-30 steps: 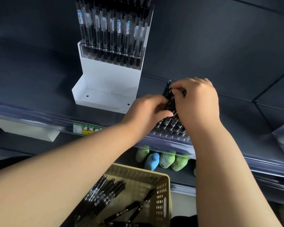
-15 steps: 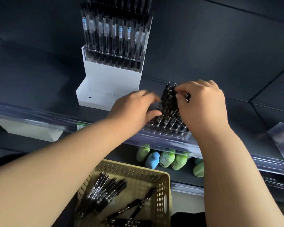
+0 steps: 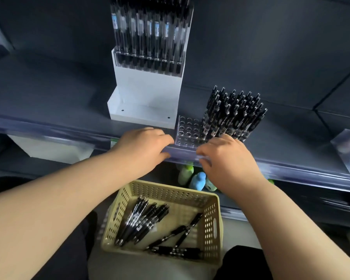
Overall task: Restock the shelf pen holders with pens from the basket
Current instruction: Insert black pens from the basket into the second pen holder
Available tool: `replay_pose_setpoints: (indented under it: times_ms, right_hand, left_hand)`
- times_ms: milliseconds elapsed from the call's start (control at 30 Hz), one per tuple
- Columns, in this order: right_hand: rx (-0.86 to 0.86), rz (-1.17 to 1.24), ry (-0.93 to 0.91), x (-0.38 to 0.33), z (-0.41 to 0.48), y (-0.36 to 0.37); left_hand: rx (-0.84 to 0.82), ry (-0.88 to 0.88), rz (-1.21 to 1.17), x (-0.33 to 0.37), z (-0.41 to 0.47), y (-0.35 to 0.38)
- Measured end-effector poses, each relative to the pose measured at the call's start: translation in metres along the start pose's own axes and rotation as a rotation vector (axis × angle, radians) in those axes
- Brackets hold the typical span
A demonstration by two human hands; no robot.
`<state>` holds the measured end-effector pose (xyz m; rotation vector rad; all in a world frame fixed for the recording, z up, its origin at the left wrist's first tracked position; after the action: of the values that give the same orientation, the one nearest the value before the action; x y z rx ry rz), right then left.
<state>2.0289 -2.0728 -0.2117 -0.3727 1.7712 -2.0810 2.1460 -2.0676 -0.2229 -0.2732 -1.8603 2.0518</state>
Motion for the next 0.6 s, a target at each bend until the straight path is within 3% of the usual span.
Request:
replay_pose_setpoints:
  times_ms: [367,600]
  right_hand:
    - [-0.658,-0.201,0.114,0.006,-0.04,0.149]
    - [-0.889,-0.046,0.267,0.002,-0.068,0.215]
  left_hand:
    - [-0.382,0.159,0.135,0.019,-0.025,0.116]
    - [-0.698,-0.006,0.171,-0.012,-0.048,0.176]
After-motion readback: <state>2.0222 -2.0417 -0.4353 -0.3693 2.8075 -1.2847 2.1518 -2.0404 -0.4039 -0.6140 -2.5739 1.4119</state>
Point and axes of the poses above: each hand's wrist, its own z-axis towards the middle knuckle, its own y-axis out of the palm, x = y × z, the point moved 10 cm from there along z, towards the middle knuckle, and after that the axes turned 9 degrees about y, right-handed, at the moved point
